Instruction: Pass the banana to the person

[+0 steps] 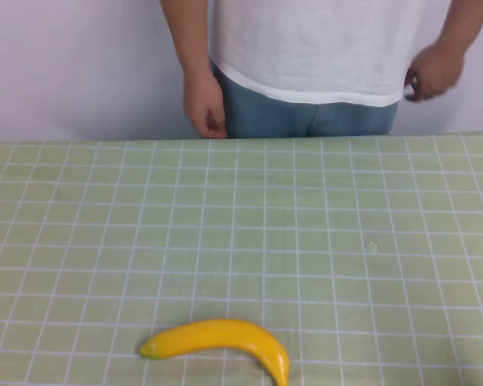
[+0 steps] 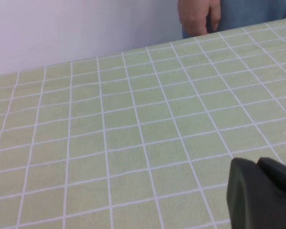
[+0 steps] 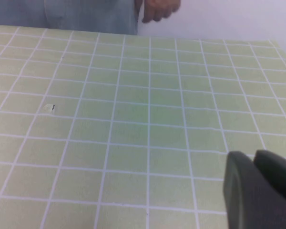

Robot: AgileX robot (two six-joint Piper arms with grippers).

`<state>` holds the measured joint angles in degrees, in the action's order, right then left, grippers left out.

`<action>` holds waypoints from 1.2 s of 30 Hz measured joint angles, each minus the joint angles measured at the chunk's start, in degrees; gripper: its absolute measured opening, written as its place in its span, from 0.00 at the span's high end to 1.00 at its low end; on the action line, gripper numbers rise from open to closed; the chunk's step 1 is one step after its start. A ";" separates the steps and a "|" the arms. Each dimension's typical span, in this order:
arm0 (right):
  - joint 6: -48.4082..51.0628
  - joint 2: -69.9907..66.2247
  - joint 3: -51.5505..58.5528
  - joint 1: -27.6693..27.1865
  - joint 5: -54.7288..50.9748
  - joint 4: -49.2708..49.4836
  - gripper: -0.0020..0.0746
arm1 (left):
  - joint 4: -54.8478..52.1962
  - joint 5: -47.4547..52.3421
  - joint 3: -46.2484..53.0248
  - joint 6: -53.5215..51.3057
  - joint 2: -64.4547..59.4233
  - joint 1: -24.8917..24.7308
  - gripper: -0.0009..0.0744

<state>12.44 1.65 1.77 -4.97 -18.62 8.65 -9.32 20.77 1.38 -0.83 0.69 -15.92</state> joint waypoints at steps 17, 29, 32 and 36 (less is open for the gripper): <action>0.00 0.00 0.00 0.00 0.00 0.00 0.98 | 0.00 0.00 0.00 2.61 0.00 0.00 0.99; 0.00 0.00 0.00 0.00 0.00 0.00 0.98 | 0.00 0.00 0.00 2.93 0.00 0.00 0.99; 0.00 0.00 0.00 0.00 0.00 0.00 0.98 | 0.00 -0.83 0.00 3.20 0.00 0.00 0.99; 0.00 0.00 0.00 0.00 0.00 0.00 0.98 | 0.00 -3.40 0.10 4.73 0.00 0.00 0.99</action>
<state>12.44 1.65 1.77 -4.97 -18.62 8.65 -9.32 17.38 1.48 3.89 0.69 -15.92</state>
